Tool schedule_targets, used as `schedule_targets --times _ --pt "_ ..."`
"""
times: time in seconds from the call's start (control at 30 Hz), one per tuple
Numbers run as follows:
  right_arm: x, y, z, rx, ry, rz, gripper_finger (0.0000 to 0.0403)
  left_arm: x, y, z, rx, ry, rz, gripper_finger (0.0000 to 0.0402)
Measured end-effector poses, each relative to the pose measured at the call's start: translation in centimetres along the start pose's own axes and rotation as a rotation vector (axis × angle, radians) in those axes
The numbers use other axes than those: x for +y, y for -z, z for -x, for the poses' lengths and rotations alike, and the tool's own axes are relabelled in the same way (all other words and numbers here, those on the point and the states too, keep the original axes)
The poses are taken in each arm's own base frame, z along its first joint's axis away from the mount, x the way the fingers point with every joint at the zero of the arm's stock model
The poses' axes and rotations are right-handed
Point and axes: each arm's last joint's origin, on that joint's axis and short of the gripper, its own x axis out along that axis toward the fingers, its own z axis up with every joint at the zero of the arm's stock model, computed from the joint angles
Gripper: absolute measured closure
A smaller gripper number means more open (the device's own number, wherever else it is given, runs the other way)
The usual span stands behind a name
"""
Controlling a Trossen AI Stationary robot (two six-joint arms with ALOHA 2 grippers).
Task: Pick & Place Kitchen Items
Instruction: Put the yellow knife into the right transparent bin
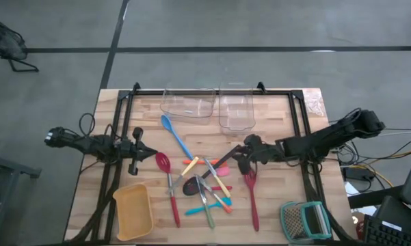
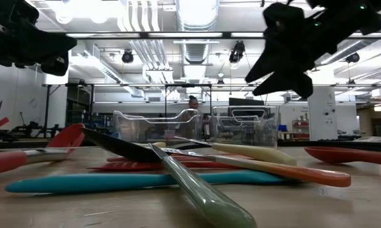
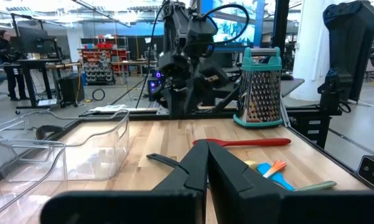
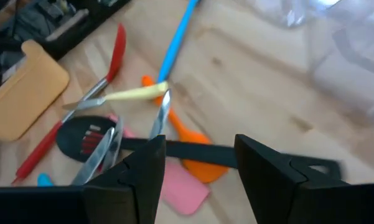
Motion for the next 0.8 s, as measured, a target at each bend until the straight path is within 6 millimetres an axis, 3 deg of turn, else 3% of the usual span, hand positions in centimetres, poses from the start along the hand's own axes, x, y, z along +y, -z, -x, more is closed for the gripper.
schedule_targets --times 0.27,0.57,0.8 --pt "3.6 0.4 -4.0 0.197 0.113 0.070 0.0194 0.0 0.0 0.0 0.002 0.000 -0.001 0.0390" --pt "7.1 1.8 -7.5 0.378 0.078 0.161 0.0160 0.0 0.0 0.0 0.004 0.000 -0.001 0.0390" --pt "7.6 3.0 -9.3 0.461 0.159 0.228 0.0148 0.0 0.0 0.0 0.004 0.000 -0.001 0.0390"
